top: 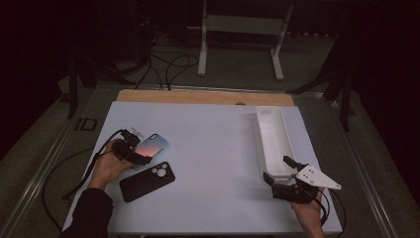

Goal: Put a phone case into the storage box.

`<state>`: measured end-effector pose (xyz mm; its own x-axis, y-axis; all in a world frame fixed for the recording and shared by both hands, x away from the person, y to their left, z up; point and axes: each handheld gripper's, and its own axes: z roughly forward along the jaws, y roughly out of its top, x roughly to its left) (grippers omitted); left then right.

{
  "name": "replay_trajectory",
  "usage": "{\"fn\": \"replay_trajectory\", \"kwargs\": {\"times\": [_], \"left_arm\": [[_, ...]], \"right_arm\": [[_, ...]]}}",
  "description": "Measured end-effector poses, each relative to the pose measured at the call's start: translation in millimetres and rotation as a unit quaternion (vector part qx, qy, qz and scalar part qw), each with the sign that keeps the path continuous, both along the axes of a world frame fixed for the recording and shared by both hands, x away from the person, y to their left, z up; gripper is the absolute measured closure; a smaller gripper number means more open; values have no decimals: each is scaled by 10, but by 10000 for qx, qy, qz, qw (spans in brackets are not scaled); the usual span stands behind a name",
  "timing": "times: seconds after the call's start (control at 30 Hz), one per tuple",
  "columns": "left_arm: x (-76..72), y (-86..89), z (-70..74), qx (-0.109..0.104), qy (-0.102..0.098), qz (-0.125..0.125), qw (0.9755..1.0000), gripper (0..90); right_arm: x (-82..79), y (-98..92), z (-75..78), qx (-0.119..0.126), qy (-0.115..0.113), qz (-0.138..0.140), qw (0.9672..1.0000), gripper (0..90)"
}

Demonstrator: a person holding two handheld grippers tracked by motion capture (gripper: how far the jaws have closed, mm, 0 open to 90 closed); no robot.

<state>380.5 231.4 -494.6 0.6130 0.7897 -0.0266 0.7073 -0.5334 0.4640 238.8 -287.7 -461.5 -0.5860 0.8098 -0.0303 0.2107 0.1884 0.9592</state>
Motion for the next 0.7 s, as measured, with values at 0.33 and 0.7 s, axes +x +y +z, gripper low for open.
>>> {"fn": "replay_trajectory", "kwargs": {"times": [0.33, 0.7], "left_arm": [[-124, 7, 220, -378, -477, 42, 9981, 168], [-335, -183, 457, -707, -1051, -81, 9919, 167]], "right_arm": [[30, 39, 2, -1, 72, 59, 10000, 93], [118, 78, 66, 139, 208, 180, 9995, 93]]}}
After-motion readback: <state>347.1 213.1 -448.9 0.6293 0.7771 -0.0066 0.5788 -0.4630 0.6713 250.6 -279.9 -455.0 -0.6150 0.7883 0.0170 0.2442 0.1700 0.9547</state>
